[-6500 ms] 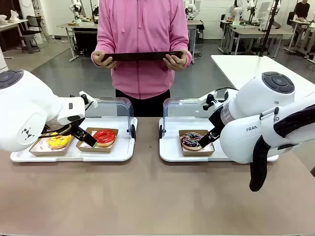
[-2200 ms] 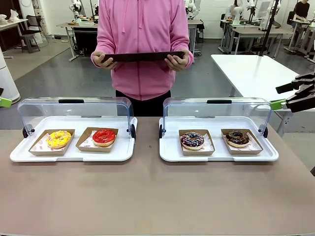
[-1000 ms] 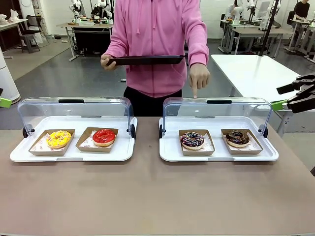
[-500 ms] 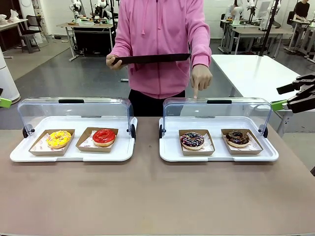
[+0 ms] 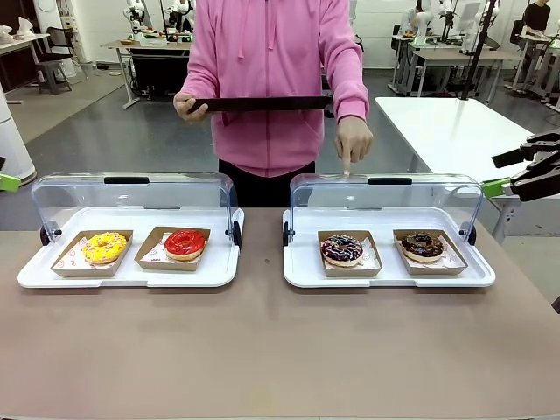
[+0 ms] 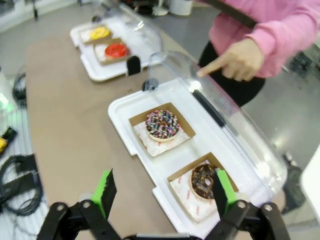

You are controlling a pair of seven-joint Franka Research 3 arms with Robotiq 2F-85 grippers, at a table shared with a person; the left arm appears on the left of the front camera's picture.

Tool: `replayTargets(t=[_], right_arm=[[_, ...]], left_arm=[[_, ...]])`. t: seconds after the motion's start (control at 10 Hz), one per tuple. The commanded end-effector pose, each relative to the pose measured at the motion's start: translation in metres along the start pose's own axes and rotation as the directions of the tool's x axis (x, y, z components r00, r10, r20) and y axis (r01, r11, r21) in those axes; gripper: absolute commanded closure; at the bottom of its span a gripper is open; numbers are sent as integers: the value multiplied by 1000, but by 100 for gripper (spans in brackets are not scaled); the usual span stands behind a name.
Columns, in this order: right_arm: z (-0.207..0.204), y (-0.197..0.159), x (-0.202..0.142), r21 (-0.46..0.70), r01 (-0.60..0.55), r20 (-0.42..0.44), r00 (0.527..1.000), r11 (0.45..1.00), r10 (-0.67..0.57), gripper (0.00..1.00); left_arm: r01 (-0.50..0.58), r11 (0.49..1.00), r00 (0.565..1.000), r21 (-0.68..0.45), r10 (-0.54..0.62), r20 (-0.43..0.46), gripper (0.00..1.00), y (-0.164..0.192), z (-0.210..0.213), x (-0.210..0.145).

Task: Provide the desired donut to the person.
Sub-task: Pick up and lift the Paper togo box containing the Donut pointed at by the person.

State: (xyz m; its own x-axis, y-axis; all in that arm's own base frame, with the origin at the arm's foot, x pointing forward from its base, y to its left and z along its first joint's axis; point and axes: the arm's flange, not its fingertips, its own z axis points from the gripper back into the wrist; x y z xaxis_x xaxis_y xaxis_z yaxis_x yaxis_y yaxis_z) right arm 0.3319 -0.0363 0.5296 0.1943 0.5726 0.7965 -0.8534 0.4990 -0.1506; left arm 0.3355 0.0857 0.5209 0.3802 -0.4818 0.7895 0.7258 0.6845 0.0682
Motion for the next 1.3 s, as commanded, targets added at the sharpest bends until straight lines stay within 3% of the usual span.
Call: replayTargets(t=[0.0,0.1,0.2,0.3,0.5,0.7,0.9,1.2], right_arm=[[-33,18,61,45,-163,-156,973,986,168,0],[-62,31,88,40,-199,-278,939,979,202,0],[-168,37,104,172,-288,-534,776,942,335,0],[-172,37,103,180,-294,-533,773,939,345,0],[-219,46,88,294,-314,-553,714,903,429,0],[-220,46,87,250,-328,-555,723,911,412,0],[-244,40,67,318,-306,-585,681,897,440,0],[-267,32,28,340,-303,-576,682,891,451,0]], left_arm=[[-5,1000,1000,-4,5,7,0,0,0,0],[-5,1000,1000,-4,5,7,0,0,0,0],[-5,1000,1000,-4,5,7,0,0,0,0],[-5,1000,1000,-4,5,7,0,0,0,0],[-5,1000,1000,-4,5,7,0,0,0,0],[-5,1000,1000,-4,5,7,0,0,0,0],[-5,1000,1000,-4,5,7,0,0,0,0],[-5,1000,1000,-4,5,7,0,0,0,0]])
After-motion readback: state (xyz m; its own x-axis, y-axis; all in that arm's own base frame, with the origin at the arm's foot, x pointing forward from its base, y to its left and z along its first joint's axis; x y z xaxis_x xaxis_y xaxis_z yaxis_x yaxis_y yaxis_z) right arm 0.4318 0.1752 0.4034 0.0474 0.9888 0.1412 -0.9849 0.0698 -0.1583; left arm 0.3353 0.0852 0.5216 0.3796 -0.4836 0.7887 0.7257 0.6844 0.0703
